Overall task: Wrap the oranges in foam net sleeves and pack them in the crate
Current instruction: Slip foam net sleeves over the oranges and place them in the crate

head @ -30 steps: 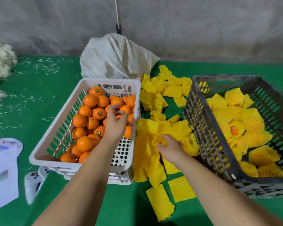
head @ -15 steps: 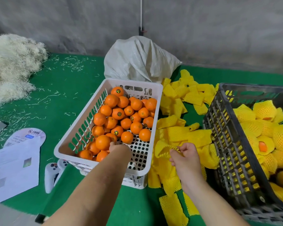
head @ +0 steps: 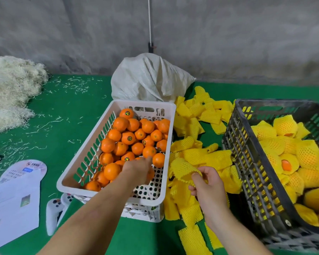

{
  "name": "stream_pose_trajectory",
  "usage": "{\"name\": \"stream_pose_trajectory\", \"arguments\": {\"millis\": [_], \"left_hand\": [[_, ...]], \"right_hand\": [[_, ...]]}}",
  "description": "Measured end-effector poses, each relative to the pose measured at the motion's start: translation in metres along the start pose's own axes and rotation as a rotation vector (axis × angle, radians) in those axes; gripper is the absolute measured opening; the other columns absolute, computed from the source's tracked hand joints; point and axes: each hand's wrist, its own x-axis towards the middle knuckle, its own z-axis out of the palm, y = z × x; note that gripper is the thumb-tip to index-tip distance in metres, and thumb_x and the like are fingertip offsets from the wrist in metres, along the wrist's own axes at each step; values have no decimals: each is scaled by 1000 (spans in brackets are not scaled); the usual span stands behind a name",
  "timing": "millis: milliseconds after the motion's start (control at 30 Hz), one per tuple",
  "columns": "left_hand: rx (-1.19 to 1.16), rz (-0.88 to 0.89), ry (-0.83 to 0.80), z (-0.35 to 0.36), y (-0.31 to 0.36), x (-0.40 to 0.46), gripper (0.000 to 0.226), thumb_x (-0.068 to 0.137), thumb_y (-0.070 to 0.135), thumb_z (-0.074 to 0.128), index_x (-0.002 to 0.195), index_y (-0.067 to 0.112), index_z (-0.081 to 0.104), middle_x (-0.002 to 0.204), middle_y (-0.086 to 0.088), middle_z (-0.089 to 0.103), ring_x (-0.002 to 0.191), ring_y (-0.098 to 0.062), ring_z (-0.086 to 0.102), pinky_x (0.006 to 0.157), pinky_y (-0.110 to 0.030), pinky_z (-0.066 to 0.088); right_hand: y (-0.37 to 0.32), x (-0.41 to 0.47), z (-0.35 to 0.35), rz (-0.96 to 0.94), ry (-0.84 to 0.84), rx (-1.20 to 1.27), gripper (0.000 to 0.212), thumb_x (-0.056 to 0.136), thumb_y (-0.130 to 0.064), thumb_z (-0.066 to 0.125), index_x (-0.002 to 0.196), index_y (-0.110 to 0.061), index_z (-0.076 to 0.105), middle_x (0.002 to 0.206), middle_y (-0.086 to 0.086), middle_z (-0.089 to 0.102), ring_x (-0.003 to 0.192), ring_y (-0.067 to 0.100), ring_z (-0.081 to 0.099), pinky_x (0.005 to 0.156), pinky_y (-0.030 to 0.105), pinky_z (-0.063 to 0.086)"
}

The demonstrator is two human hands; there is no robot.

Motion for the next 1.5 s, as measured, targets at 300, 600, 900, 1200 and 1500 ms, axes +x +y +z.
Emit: {"name": "stream_pose_trajectory", "arguments": {"millis": [300, 600, 900, 1200, 1500], "left_hand": [[-1706, 224, 289, -36, 82, -78, 64, 69, 71, 85, 123, 40, 69, 116, 8, 76, 99, -12, 73, 72, -21, 57], [-1723, 457, 130, -25, 81, -91, 86, 61, 74, 88, 130, 28, 69, 150, 17, 57, 125, -16, 65, 78, -32, 56], [-1628, 399, 88, -28, 93, -92, 83, 61, 75, 87, 125, 25, 72, 124, 0, 76, 111, -22, 73, 91, -44, 59], [-1723, 310, 337, -21, 95, -86, 76, 64, 64, 89, 122, 20, 69, 114, -2, 75, 104, -19, 72, 80, -28, 57], [-1628, 430, 403, -13, 96, -70, 65, 84, 48, 88, 141, 37, 58, 134, 0, 65, 120, -21, 68, 92, -34, 59]], "right_hand": [[-9, 10, -7, -137, 169, 52, 48, 95, -4, 54, 122, -43, 54, 113, -7, 63, 81, 21, 67, 65, 34, 59], [-15, 35, -25, -290, 211, -431, 30, 99, -13, 56, 104, -27, 30, 79, 7, 57, 65, 29, 56, 55, 47, 44], [-12, 29, -33, -530, -1, -723, 30, 102, -18, 58, 132, -23, 59, 120, -6, 62, 110, 15, 58, 85, 24, 44], [-11, 17, -36, -696, -51, -583, 35, 102, -29, 53, 134, -20, 66, 106, -13, 51, 100, 2, 56, 79, 21, 51], [-9, 18, -28, -827, -61, -465, 44, 97, -2, 63, 135, -24, 66, 114, -13, 41, 106, 6, 52, 77, 19, 51]]}}
